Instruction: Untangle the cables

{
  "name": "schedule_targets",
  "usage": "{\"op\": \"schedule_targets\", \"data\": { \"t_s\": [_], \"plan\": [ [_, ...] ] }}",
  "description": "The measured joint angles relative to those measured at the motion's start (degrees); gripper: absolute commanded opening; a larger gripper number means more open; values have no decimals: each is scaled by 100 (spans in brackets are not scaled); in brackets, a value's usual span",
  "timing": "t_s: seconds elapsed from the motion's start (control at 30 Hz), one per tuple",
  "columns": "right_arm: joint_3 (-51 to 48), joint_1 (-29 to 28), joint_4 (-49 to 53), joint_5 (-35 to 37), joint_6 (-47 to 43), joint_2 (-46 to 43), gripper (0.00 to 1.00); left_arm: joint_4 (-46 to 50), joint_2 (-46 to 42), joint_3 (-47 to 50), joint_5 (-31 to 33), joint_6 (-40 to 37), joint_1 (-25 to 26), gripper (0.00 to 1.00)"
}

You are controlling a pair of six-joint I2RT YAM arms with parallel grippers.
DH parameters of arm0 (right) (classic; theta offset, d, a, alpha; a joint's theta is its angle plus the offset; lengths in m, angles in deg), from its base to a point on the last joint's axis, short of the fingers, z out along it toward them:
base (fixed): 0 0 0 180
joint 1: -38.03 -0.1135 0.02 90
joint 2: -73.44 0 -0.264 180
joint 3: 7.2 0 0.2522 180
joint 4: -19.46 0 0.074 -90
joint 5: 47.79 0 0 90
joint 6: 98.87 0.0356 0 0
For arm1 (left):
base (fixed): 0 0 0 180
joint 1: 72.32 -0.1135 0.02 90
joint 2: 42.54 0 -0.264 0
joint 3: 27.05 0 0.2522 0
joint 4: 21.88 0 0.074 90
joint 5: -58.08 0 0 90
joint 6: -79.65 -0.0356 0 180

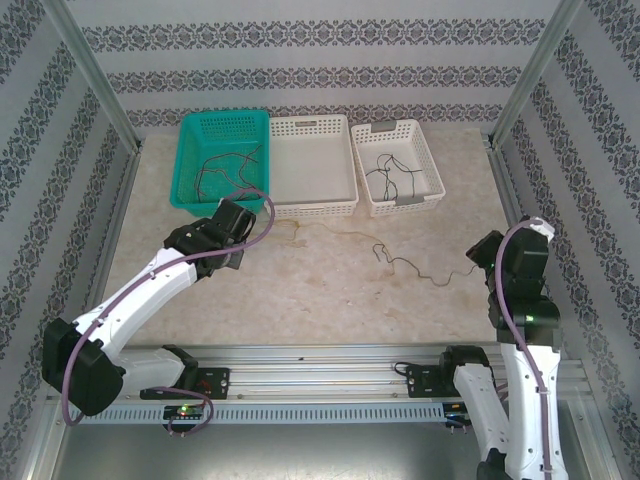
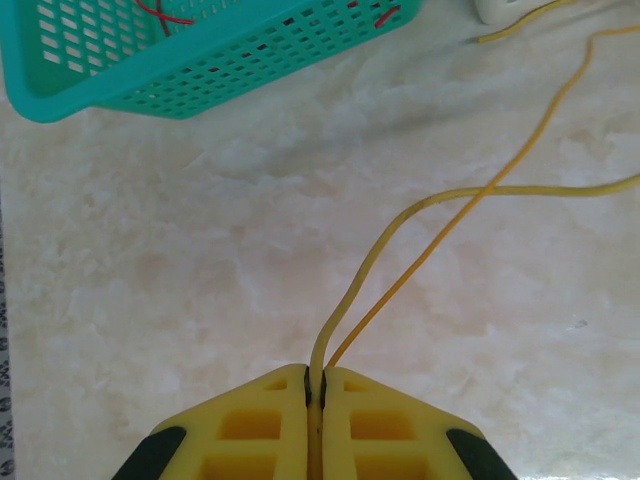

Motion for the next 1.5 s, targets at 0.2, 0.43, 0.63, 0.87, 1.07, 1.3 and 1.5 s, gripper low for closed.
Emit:
{"op": "schedule_targets", "data": {
  "t_s": [0.2, 0.43, 0.63, 0.87, 1.07, 1.3, 1.5],
  "plan": [
    [555, -4, -195, -787, 87, 387, 0, -13, -2, 0, -584, -50, 138, 0],
    [1355, -286, -216, -890, 131, 629, 0, -22, 17, 0, -695, -66, 295, 0],
    [2826, -708, -166, -765, 81, 1390, 0, -20, 223, 0, -693, -63, 295, 0],
    [4929, -1593, -2, -337, -376, 2590, 0, -20, 240, 0, -721, -66, 313, 0],
    [6323, -1779, 284, -59, -787, 3534, 0, -22, 245, 0, -741, -66, 409, 0],
    [7549, -1832, 393, -24, -994, 4625, 0, -20, 302, 0, -758, -68, 533, 0],
    [8570, -1853, 413, -24, -1084, 5523, 0, -20, 317, 0, -756, -68, 629, 0]
  ]
}}
